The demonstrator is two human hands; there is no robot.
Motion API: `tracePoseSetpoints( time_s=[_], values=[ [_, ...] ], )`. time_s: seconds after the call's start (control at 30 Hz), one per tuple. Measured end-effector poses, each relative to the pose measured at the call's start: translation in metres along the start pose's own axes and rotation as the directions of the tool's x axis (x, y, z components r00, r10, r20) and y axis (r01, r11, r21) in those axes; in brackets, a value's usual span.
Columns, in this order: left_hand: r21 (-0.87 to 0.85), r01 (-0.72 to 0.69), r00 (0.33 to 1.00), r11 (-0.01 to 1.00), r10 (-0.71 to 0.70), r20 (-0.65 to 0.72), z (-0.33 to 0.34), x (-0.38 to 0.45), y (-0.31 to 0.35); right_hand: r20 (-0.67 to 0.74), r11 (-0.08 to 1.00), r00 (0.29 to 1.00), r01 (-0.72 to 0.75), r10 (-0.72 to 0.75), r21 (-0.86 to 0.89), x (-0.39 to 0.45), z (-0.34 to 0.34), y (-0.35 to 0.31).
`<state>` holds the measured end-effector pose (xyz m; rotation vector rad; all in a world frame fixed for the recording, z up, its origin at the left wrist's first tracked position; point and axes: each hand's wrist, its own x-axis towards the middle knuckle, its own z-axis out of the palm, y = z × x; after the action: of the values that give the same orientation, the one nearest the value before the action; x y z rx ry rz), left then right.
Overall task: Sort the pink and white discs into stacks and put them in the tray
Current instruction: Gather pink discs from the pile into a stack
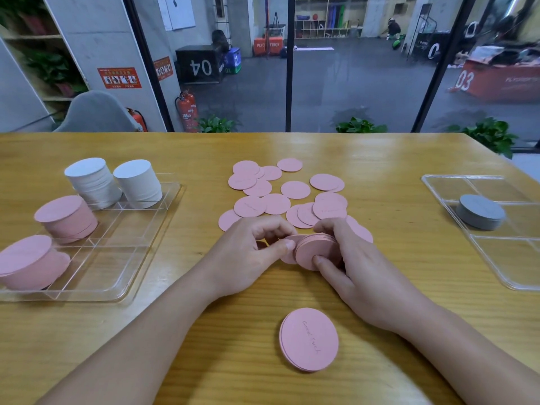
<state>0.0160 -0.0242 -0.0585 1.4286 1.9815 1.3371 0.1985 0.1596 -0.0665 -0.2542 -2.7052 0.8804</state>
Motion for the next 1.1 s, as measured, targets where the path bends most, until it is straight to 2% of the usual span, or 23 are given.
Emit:
tracePoseSetpoints(
  time_s=[0.2,0.47,0.53,0.63,0.7,0.77,0.83,0.9,1.1],
  values=[
    [-0.046,-0.014,1.0,0.999,0.014,-0.005,0.002,0.001,-0.001,-0.019,0.994,0.998,0.058,-0.06,-0.094,0.001,0.002,-0.003],
    [-0.039,0.005,1.0,0.999,-0.005,0.003,0.007,0.001,-0.004,0.018,0.993,0.997,0.08,-0.079,-0.083,0.002,0.003,0.0],
    [0.044,0.017,0.996,0.999,-0.013,-0.09,0.003,0.002,-0.005,0.024,0.993,0.996,0.083,-0.081,-0.083,0.002,0.003,0.0],
    [0.23,0.092,0.953,0.969,-0.018,-0.303,-0.009,0.006,-0.021,0.028,0.995,0.997,0.069,-0.068,-0.065,0.002,0.003,0.002],
    [0.372,0.17,0.94,0.912,-0.036,-0.34,-0.02,0.011,-0.036,0.028,0.997,0.998,0.061,-0.059,-0.057,0.003,0.004,0.003],
    [0.504,0.221,0.954,0.835,-0.077,-0.29,-0.028,0.013,-0.046,0.025,0.997,0.998,0.059,-0.058,-0.05,0.003,0.004,0.004],
    [0.523,0.245,0.961,0.816,-0.135,-0.24,-0.03,0.014,-0.048,0.027,0.997,0.998,0.057,-0.056,-0.044,0.003,0.004,0.003],
    [0.543,0.223,0.969,0.81,-0.121,-0.217,-0.029,0.014,-0.044,0.032,0.997,0.998,0.061,-0.06,-0.037,0.003,0.004,0.003],
    [0.402,0.197,0.979,0.894,-0.158,-0.128,-0.018,0.006,-0.031,0.032,0.998,0.998,0.063,-0.062,-0.022,0.003,0.002,0.002]
  ],
)
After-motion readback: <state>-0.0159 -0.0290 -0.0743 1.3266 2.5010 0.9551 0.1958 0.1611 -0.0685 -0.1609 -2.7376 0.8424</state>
